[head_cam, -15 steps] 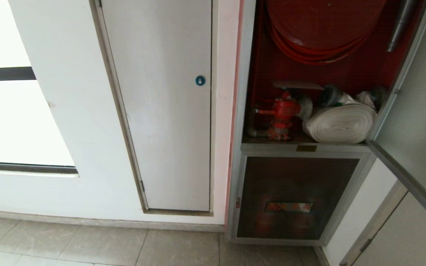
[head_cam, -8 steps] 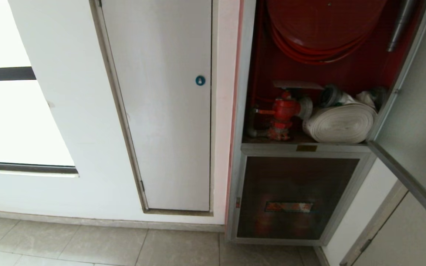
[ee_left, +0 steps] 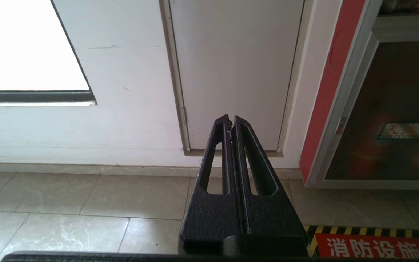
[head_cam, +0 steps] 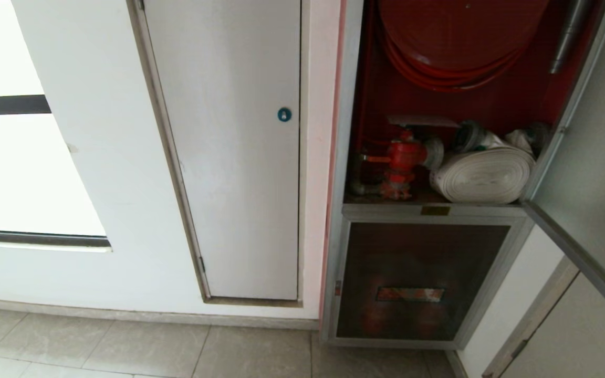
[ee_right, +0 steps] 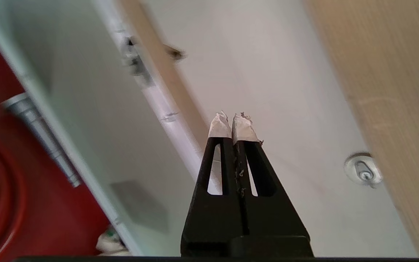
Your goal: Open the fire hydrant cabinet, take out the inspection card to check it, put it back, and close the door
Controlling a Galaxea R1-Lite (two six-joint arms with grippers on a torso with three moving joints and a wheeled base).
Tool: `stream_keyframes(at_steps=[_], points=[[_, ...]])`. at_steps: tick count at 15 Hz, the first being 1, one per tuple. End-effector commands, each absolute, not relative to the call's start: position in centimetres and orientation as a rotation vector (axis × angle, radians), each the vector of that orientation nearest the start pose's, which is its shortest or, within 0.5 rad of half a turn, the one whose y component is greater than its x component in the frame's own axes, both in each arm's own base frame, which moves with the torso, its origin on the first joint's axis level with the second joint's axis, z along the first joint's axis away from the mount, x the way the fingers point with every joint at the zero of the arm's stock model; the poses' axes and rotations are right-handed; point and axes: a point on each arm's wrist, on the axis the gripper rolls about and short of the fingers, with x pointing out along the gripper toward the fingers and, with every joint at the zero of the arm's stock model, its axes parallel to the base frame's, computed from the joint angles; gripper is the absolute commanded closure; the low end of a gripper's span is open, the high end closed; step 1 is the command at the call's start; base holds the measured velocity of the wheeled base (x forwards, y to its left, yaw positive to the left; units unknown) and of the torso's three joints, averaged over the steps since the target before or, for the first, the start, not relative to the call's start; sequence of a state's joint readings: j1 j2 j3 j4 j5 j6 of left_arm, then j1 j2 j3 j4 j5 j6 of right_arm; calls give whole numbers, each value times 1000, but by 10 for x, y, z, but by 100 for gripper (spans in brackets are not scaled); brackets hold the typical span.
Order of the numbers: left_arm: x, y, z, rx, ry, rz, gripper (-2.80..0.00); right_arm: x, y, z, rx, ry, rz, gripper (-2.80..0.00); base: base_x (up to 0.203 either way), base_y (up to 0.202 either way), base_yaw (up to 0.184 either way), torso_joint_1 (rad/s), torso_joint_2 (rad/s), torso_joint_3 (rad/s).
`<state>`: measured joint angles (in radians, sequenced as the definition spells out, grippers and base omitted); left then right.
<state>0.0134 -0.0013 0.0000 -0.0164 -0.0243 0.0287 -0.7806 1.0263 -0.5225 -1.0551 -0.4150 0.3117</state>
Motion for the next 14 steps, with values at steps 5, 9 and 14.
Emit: stream_keyframes(at_steps=[5, 9, 14], points=[[-22, -1, 75, 29, -10, -11, 0, 85, -117, 281, 174, -733, -1112, 0, 0, 0, 0, 0, 0, 0], [-22, -1, 75, 29, -11, -11, 0, 91, -133, 278, 189, -709, -1118, 0, 0, 0, 0, 0, 0, 0], [-22, -1, 76, 29, -11, -11, 0, 101, -146, 276, 194, -667, -1097, 0, 0, 0, 0, 0, 0, 0]])
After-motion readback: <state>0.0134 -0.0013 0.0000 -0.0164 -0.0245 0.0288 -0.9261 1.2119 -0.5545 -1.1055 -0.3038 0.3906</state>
